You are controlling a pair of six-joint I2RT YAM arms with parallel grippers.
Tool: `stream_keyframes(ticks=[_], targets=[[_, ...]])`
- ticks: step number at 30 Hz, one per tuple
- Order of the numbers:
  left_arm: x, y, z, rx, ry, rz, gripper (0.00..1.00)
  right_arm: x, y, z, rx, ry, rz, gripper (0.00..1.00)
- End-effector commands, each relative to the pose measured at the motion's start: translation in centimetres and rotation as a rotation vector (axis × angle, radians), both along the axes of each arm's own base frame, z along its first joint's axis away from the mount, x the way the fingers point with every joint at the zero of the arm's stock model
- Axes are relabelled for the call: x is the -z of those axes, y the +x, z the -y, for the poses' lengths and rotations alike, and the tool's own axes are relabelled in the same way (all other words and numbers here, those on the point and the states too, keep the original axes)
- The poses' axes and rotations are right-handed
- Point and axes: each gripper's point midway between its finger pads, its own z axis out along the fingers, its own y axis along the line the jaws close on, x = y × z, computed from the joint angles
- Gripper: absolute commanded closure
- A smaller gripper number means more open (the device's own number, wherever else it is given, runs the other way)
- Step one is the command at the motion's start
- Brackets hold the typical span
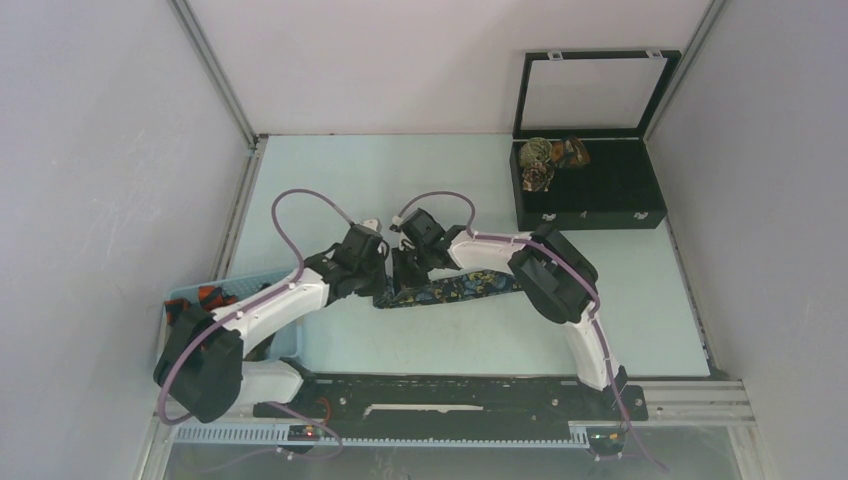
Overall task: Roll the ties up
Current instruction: Roll the tie at the center of the board.
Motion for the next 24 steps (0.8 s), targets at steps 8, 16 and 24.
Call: stream_keyframes(ticks=[8,16,24], targets=[[0.3,0.4,0.8,0.003,0.034,-0.007,1.00,-4.9,1.0,0.9,0.017,0.056,0.088,0.93],[0.6,0.4,1.7,0.020,0.023,-0.022,0.96,-6.0,1.5,3.9,0.047,0.007,0.141,0.87],[0.8,0.3,3.1,0.055,-0.016,-0.040,0.82,-6.9,2.7,6.2,0.074,-0.009,0.174,0.79]])
